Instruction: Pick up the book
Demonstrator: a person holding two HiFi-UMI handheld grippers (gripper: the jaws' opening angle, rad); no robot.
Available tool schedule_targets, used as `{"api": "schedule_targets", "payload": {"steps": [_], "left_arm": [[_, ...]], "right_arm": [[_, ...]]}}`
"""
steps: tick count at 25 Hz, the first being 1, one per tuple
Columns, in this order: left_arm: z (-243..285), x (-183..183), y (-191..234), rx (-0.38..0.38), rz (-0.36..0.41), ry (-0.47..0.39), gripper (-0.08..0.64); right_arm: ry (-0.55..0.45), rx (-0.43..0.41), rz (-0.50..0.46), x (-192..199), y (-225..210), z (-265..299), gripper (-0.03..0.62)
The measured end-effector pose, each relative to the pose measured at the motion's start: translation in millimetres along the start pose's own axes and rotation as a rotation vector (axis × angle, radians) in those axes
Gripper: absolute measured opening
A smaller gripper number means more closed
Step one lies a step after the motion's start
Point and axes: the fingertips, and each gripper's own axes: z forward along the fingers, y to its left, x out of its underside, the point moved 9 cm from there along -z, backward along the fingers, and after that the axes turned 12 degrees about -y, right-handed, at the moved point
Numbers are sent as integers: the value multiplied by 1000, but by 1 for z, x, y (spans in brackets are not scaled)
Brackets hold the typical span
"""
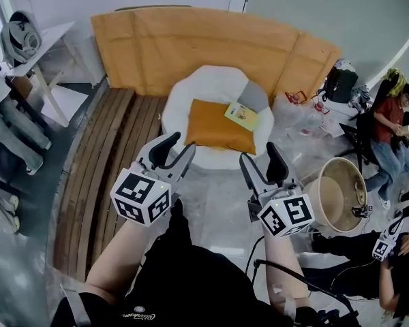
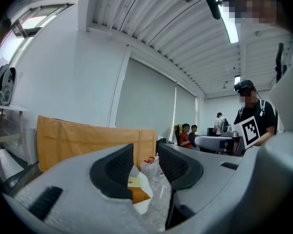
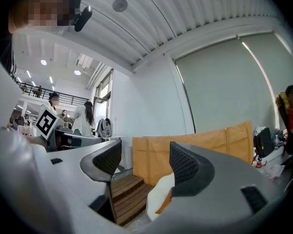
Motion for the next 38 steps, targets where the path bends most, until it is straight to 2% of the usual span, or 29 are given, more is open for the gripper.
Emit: {"api": "schedule_targets", "payload": {"steps": [7,16,23,26,34,38], "left_arm": [[63,9,63,14,-16,27,169],[161,11,185,57,-52,56,169],[229,25,255,122,-92,79,169],[251,29,266,156,-105,91,169],[296,53,257,235,-94,158,169],[321,66,250,256,-100,184,169]], "right_arm": [[34,27,-7,19,-33,73,295],[68,96,-13,49,-70,207,295],[82,178,-14,73,-99,278,295],[82,215,-2,82,-106,290,295],[91,315,-11,89,-137,280,295],[102,339,-1,98,-161,279,295]]}}
